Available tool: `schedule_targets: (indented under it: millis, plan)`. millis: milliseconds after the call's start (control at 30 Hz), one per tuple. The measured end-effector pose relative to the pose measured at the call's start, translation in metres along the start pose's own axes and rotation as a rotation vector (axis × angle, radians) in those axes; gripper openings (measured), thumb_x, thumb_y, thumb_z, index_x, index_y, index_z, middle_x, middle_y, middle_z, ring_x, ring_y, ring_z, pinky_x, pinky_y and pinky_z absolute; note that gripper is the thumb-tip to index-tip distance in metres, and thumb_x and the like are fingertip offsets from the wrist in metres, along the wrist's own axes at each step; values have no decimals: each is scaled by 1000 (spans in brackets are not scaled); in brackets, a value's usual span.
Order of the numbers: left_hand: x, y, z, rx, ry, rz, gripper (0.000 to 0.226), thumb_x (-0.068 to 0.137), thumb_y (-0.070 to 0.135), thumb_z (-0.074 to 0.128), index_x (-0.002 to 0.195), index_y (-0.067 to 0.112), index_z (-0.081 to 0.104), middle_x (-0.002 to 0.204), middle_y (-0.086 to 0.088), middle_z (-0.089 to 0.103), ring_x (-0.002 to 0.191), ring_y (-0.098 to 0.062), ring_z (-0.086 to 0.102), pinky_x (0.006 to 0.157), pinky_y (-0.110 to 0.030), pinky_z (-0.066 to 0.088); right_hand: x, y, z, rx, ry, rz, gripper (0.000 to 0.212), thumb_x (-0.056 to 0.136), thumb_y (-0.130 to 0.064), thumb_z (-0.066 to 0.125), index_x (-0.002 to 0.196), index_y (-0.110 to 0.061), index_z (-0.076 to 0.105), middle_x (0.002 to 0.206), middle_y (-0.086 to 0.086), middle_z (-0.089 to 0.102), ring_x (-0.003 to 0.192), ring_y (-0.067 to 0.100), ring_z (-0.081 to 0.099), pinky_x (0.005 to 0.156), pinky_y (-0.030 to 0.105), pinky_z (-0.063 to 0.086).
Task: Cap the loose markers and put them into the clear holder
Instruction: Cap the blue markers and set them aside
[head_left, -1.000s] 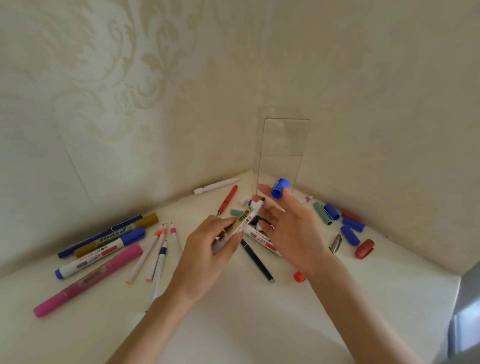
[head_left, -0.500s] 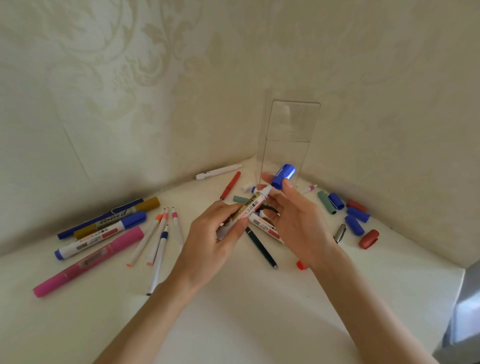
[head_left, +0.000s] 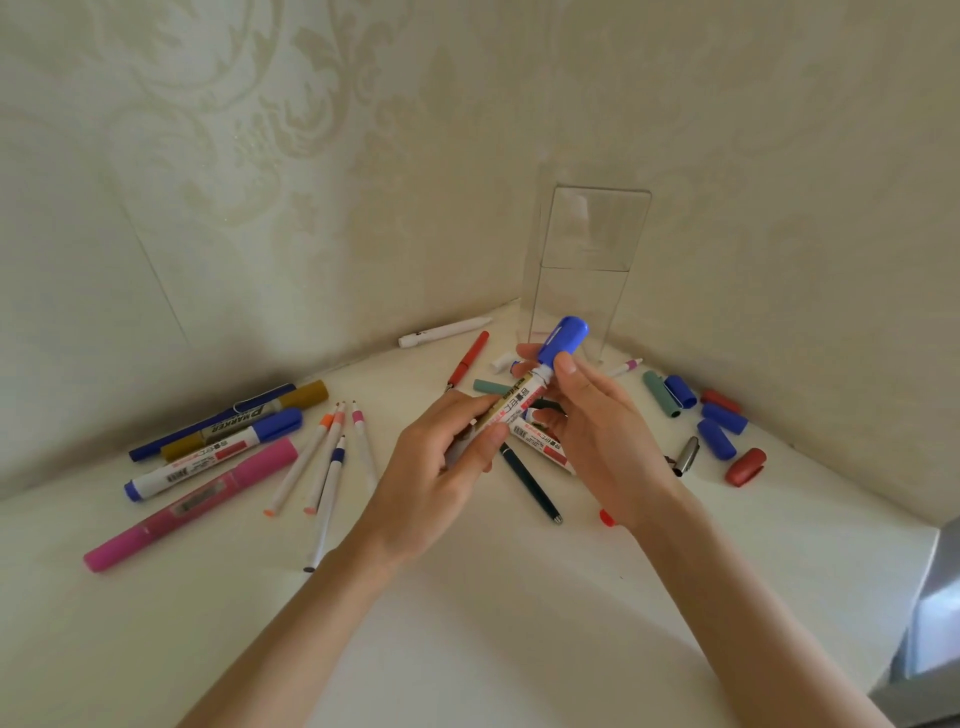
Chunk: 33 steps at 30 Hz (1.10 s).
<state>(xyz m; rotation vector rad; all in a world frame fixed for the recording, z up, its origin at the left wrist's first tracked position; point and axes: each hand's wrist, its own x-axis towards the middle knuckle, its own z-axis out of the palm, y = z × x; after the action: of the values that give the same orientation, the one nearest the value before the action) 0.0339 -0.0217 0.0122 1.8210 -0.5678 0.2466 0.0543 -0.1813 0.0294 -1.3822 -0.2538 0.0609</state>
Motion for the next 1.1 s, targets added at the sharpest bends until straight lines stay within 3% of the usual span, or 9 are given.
schedule_targets:
  millis: [100,167,267,333,433,567,733,900,1100]
  plan:
    - [0,1,0,-8,4,-2,19,90,25,48,104,33,58,76,12,52,66,-5,48,61,-10,38,0,2,-1,-69,20,-9,35,84,-42,49,105,-23,70,89,0,64,93,19,56,90,36,46]
    - [0,1,0,-26,6,-14,19,90,25,49,104,33,58,76,14,53,66,-3,48,61,-9,38,-1,0,-2,-122,34,-13,36,83,-43,50,104,-22,70,84,-6,65,87,13,55,82,32,43]
    - [0,1,-1,-42,-15,-32,19,90,25,49,105,30,59,73,17,54,65,0,49,61,-8,38,-1,-6,-7,-193,35,-31,30,81,-43,52,94,-25,72,90,-9,71,87,9,61,86,36,43]
    - [0,2,0,-56,-42,-50,22,89,26,49,108,25,60,72,18,54,65,0,49,60,-8,37,-2,-11,-10,-216,33,-54,25,79,-40,54,91,-26,71,90,-14,71,81,-4,61,81,27,40]
    - [-1,2,0,-62,-73,-56,27,89,26,49,113,19,60,74,16,54,64,0,49,60,-8,37,-2,-14,-15,-199,23,-101,26,79,-28,56,104,-27,65,88,-18,71,85,-7,63,82,23,42]
    - [-1,0,0,-73,-87,-69,30,89,28,49,114,18,61,72,17,53,64,0,49,61,-9,36,-4,-15,-17,-109,19,-200,51,83,3,57,120,-33,50,88,-8,72,91,8,66,80,23,52]
    - [0,0,1,-97,-74,-65,31,87,29,49,113,18,61,72,19,55,66,0,49,62,-9,37,-5,-16,-17,-95,77,-237,33,73,-14,65,103,-22,55,86,0,74,91,19,68,91,39,50]
    - [0,-2,-2,-62,-30,-21,20,91,20,52,108,25,62,76,17,55,69,-2,50,64,-9,37,-5,-15,-17,-51,146,-232,24,72,-16,65,89,-18,48,82,1,75,91,21,70,86,33,46]
    - [1,-7,-3,64,15,67,23,89,22,55,110,24,63,88,12,57,85,-5,57,72,-9,39,-5,-14,-15,-63,151,-228,23,74,-14,66,87,-18,48,84,4,75,92,24,70,89,36,50]
